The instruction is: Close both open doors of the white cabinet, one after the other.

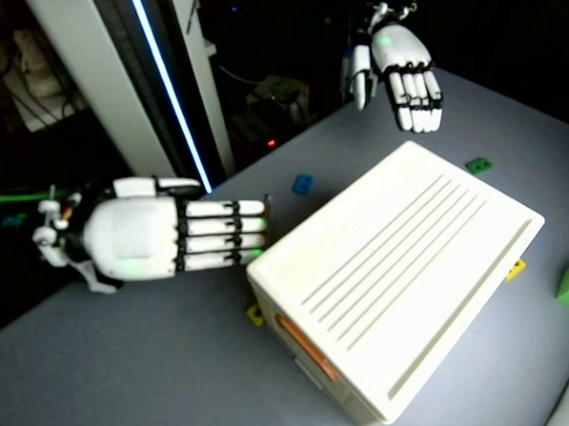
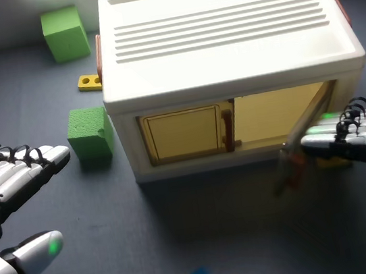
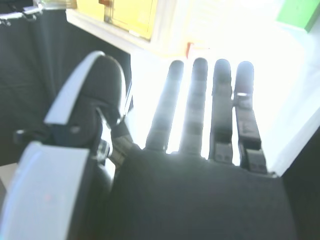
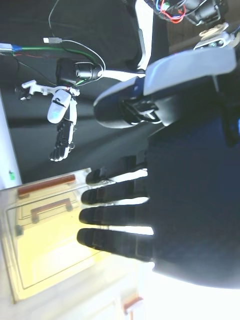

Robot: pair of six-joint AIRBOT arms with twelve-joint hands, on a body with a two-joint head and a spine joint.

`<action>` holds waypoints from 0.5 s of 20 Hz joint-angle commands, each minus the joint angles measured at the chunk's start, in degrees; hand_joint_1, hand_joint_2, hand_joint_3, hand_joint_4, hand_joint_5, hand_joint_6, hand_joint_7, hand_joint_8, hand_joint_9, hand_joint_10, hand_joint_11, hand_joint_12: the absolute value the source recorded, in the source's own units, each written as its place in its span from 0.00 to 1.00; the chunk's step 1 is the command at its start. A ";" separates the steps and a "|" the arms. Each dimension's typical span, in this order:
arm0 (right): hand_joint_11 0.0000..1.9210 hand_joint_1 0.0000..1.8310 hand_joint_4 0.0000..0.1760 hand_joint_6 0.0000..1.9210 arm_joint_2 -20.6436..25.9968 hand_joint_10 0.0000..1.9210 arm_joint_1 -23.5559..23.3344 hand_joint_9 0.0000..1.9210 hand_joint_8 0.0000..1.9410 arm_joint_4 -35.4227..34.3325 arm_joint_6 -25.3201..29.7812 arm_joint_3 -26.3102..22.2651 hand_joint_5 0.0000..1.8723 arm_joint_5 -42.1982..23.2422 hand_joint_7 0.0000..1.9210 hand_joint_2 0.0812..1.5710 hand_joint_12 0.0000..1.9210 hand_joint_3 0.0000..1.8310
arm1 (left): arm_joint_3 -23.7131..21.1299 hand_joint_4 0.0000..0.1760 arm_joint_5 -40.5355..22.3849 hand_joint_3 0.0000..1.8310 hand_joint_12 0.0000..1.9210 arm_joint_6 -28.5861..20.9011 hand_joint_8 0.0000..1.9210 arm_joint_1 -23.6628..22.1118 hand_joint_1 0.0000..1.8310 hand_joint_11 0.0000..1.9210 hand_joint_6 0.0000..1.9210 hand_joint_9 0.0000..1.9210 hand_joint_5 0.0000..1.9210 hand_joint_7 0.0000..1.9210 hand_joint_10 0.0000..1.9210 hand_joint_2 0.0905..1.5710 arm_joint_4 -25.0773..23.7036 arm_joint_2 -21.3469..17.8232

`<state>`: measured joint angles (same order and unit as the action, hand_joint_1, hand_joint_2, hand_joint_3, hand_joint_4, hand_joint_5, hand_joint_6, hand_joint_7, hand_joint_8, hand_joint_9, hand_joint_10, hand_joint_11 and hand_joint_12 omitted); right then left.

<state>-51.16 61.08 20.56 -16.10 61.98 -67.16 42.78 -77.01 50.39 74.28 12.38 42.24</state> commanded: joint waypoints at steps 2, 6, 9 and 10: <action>0.00 0.00 0.00 0.00 -0.89 0.00 -1.39 0.00 0.00 -1.35 0.69 0.42 0.00 -6.30 0.00 0.95 0.00 0.01 | -0.13 0.00 -7.27 0.00 0.28 0.01 0.00 -0.25 0.03 0.00 0.00 0.07 0.03 0.05 0.00 0.98 -0.20 -0.09; 0.00 0.05 0.00 0.00 -2.10 0.00 -3.53 0.00 0.00 -0.37 0.81 1.14 0.01 -5.47 0.00 0.96 0.00 0.00 | -0.16 0.00 -7.46 0.00 0.25 0.01 0.00 -0.24 0.01 0.00 0.00 0.07 0.03 0.05 0.00 0.97 -0.19 -0.09; 0.00 0.02 0.00 0.00 -3.26 0.00 -5.11 0.00 0.00 0.02 0.81 1.90 0.01 -4.54 0.00 0.97 0.00 0.00 | -0.21 0.00 -7.58 0.00 0.23 0.01 0.00 -0.24 0.00 0.00 0.00 0.06 0.04 0.05 0.00 0.97 -0.09 -0.04; 0.00 0.00 0.00 0.00 -3.70 0.00 -5.57 0.00 0.00 0.01 0.81 2.21 0.00 -4.36 0.00 0.97 0.00 0.00 | -0.21 0.00 -7.61 0.00 0.21 0.01 0.00 -0.24 0.00 0.00 0.00 0.04 0.03 0.03 0.00 0.97 -0.04 -0.02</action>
<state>-54.89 55.96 22.13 -15.66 64.27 -65.19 42.78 -77.28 50.41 74.28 12.45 42.24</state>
